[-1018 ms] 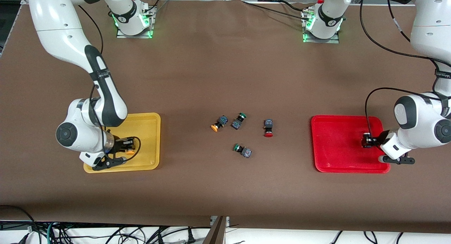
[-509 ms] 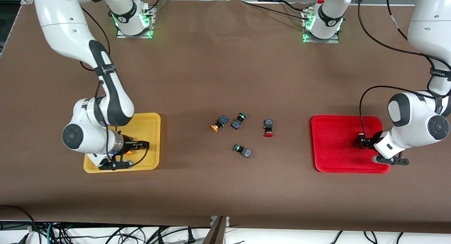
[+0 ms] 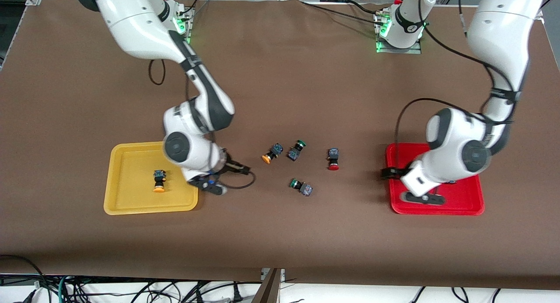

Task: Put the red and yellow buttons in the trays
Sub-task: 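Open both grippers and lift them out of the trays, then grasp the second yellow and red buttons with the right and left grippers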

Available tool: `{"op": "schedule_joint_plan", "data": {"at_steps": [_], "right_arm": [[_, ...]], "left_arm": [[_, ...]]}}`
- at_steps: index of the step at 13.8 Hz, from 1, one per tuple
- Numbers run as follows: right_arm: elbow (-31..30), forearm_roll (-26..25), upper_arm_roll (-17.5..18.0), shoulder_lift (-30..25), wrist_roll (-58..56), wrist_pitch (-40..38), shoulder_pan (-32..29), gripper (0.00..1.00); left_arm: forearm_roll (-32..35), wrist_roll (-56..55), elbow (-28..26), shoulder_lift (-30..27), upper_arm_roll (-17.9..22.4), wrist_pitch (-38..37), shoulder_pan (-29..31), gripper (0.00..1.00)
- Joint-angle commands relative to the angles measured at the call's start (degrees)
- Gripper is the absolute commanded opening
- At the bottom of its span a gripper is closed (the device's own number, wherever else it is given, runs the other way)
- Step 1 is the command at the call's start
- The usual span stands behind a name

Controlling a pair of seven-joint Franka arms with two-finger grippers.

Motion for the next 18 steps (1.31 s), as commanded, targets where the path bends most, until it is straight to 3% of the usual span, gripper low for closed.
{"op": "schedule_joint_plan", "data": {"at_steps": [1,7,9,10,11,14,15,16,17,18], "right_arm": [[0.1,1.37,-0.27,1.42,9.52,3.48,2.96,0.88],[-0.25,1.37,-0.27,5.28,18.59,10.51,7.27,0.88],[-0.69,1.28,-0.27,5.64,19.22,11.14,8.15,0.87],[-1.04,1.28,-0.27,5.64,19.13,11.75,8.15,0.82],[-1.39,1.02,-0.27,5.64,18.96,11.84,8.15,0.71],[-1.83,0.31,-0.71,4.59,14.84,9.66,6.58,0.19],[-1.57,0.23,-0.97,3.45,12.83,6.34,5.7,0.06],[-1.31,0.14,-2.02,2.49,10.11,3.35,5.08,0.0],[-1.13,0.05,-3.77,1.26,6.34,-0.25,4.56,0.0],[-1.04,-0.21,-6.31,-0.15,1.26,-3.94,4.2,0.0]], "left_arm": [[0.86,-7.0,0.7,1.26,0.8,-0.22,-6.82,1.0],[0.95,-8.77,-0.18,4.07,1.59,2.94,-14.22,1.0],[5.49,-10.87,-0.45,4.51,2.3,4.0,-15.55,1.0],[8.04,-13.85,-0.45,4.69,2.3,4.08,-16.34,1.0],[10.16,-16.75,-0.45,4.95,2.3,4.09,-17.74,1.0],[12.64,-19.77,-0.53,5.75,2.21,4.43,-18.72,0.97],[12.64,-19.85,-1.06,5.75,2.21,4.44,-18.72,0.82],[12.64,-19.77,-1.41,5.75,2.21,4.44,-18.63,0.69],[12.72,-19.77,-1.67,5.75,2.21,4.44,-18.63,0.55],[12.73,-19.77,-1.85,5.75,2.21,4.44,-18.37,0.33]]}}
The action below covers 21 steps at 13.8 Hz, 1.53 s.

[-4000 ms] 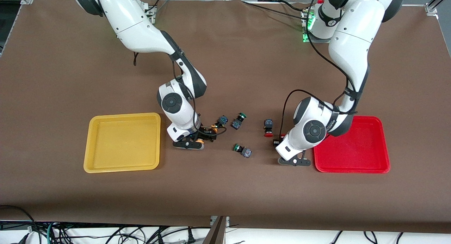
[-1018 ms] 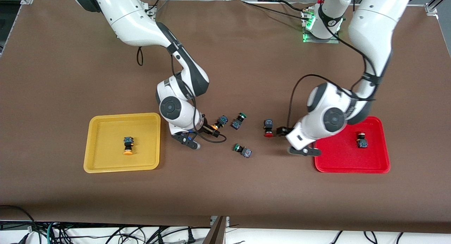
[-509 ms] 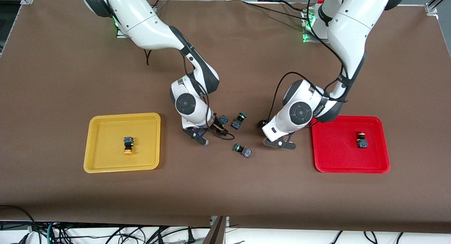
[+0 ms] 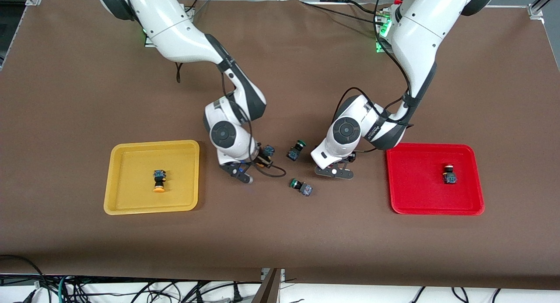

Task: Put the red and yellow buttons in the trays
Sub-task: 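Grasp the second yellow and red buttons with the right and left grippers, then place the second yellow and red buttons in their matching trays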

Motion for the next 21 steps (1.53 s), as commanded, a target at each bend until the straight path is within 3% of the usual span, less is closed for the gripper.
{"op": "schedule_joint_plan", "data": {"at_steps": [1,2,3,6,7,8,9,10,14,17,20,21], "right_arm": [[-0.91,-1.68,-6.74,-5.44,-14.61,-11.31,-1.54,0.0],[-0.65,-2.22,-10.52,-6.33,-23.47,-16.06,-2.06,0.0],[0.4,-2.05,-13.08,-6.59,-31.83,-19.16,-2.94,0.0],[-1.34,-1.79,-16.8,-6.25,-44.37,-18.93,-4.52,0.0],[-2.13,-1.26,-16.71,-5.99,-44.74,-17.62,-5.31,0.07],[-2.75,-0.39,-16.71,-5.72,-45.18,-16.47,-5.93,0.27],[-2.84,0.06,-16.71,-5.54,-45.18,-16.29,-6.37,0.72],[-2.84,0.41,-16.71,-5.46,-45.18,-16.29,-6.72,0.91],[-2.23,0.41,-16.71,-9.39,-44.75,-18.91,-6.55,0.95],[-2.32,-0.72,-16.8,-17.47,-43.52,-24.27,-5.94,0.97],[-3.63,-1.87,-17.33,-28.26,-44.48,-32.26,-6.02,0.99],[-5.2,-3.35,-17.68,-32.74,-44.83,-34.63,-6.02,0.99]], "left_arm": [[1.52,-0.83,-1.06,-0.52,0.41,0.73,0.36,0.16],[1.44,-0.74,-0.88,-0.78,0.41,0.47,0.45,0.04],[1.44,-0.48,-0.45,-1.22,0.41,0.12,0.97,0.0],[1.17,2.66,0.34,-4.81,-0.03,-2.76,6.76,0.0],[0.56,6.43,1.22,-5.69,-0.12,-4.44,8.78,0.0],[0.47,10.29,1.49,-6.66,-0.12,-5.32,11.41,0.0],[0.47,13.29,1.14,-7.19,-0.21,-5.42,14.22,0.0],[0.47,15.58,0.53,-7.81,-0.29,-5.42,16.51,0.0],[0.47,27.44,-1.75,-8.43,-0.38,-5.34,24.33,0.0],[0.47,28.09,-5.0,-9.13,-0.91,-4.98,25.32,0.0],[0.47,28.79,-8.95,-8.87,-0.91,0.8,26.9,0.01],[0.47,28.79,-9.49,-8.69,-0.91,1.52,26.91,0.13]]}}
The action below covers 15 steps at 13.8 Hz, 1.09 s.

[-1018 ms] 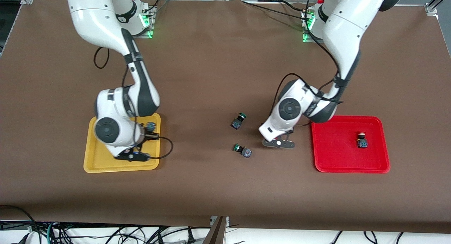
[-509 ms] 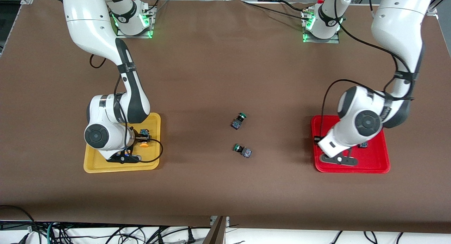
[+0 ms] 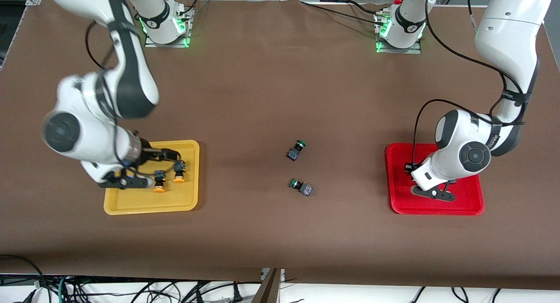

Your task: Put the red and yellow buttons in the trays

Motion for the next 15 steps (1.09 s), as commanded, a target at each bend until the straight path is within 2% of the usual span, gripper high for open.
{"op": "schedule_joint_plan", "data": {"at_steps": [1,2,3,6,7,9,10,11,13,15], "right_arm": [[-7.53,-4.36,-0.45,-13.49,-0.69,-4.78,0.24,0.99],[-10.25,-6.3,-0.45,-17.28,-0.87,-4.7,0.24,0.99],[-10.97,-7.54,-0.54,-18.97,-1.57,-4.96,0.24,0.99],[-13.51,-9.56,-0.11,-22.48,-3.77,-7.07,-0.54,0.99],[-14.48,-11.05,1.99,-24.33,-4.03,-7.25,-2.99,0.99],[-15.02,-12.3,10.06,-25.75,-6.57,-7.16,-11.06,0.99],[-14.5,-12.3,11.14,-25.75,-6.67,-6.81,-11.62,0.99],[-13.36,-12.3,11.41,-25.32,-6.32,-7.25,-11.54,0.99],[-10.99,-12.21,11.32,-24.0,-7.01,-7.16,-11.53,0.99],[-10.01,-12.39,11.15,-23.56,-7.11,-7.43,-11.71,0.99]], "left_arm": [[0.47,1.28,-3.52,-1.69,-0.88,2.57,1.57,0.45],[0.47,1.36,-3.44,-1.69,-0.8,2.66,1.57,0.9],[0.38,1.19,-3.0,-2.3,-0.88,2.14,1.57,1.0],[-0.49,1.1,0.85,-4.67,-1.58,-3.38,1.48,1.0],[-2.68,1.1,2.26,-5.29,-1.5,-5.14,1.22,1.0],[-6.46,1.01,2.45,-8.7,-1.32,-5.77,1.13,1.0],[-8.13,0.84,2.45,-11.07,-1.15,-6.73,0.87,1.0],[-9.98,0.66,2.63,-13.62,-0.97,-9.44,0.52,1.0],[-12.97,0.4,6.82,-16.36,-0.27,-18.38,0.34,1.0],[-13.6,0.22,9.04,-20.39,3.05,-25.09,-2.81,1.0]]}}
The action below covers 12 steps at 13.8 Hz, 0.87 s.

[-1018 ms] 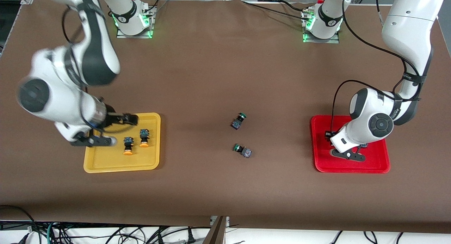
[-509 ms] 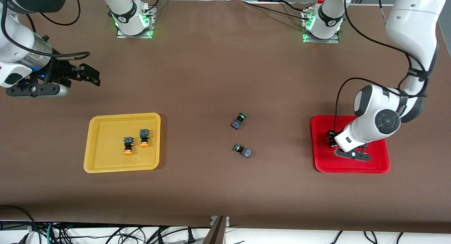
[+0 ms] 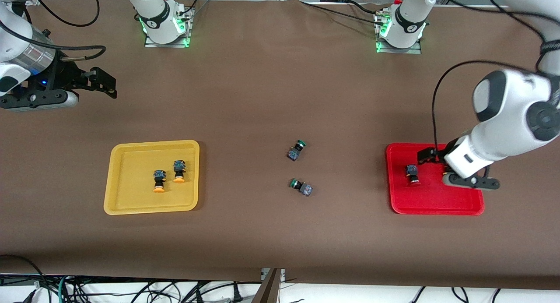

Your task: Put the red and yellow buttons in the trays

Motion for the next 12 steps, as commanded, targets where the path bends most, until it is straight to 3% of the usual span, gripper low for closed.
{"op": "schedule_joint_plan", "data": {"at_steps": [1,3,4,7,12], "right_arm": [[1.84,-0.34,0.74,0.68,-1.06,-0.37,-1.44,0.99],[2.02,0.02,0.73,0.68,-0.88,-0.37,-1.53,0.99],[2.02,-0.06,0.73,0.68,-0.62,-0.37,-1.27,0.99],[2.02,-0.42,1.26,1.47,-0.01,-0.28,-0.83,0.99],[2.11,-0.15,1.26,2.18,-0.88,-0.19,-1.09,0.99]], "left_arm": [[-1.99,0.05,1.81,-6.58,6.98,-8.02,-5.69,1.0],[-2.52,0.05,2.07,-10.55,13.05,-13.74,-10.36,1.0],[-2.35,-0.03,3.12,-11.26,13.86,-15.59,-10.64,1.0],[-1.55,-0.04,7.69,-11.18,14.22,-20.52,-10.73,1.0],[-2.61,-9.42,7.17,-13.99,13.95,-24.83,-10.82,1.0]]}}
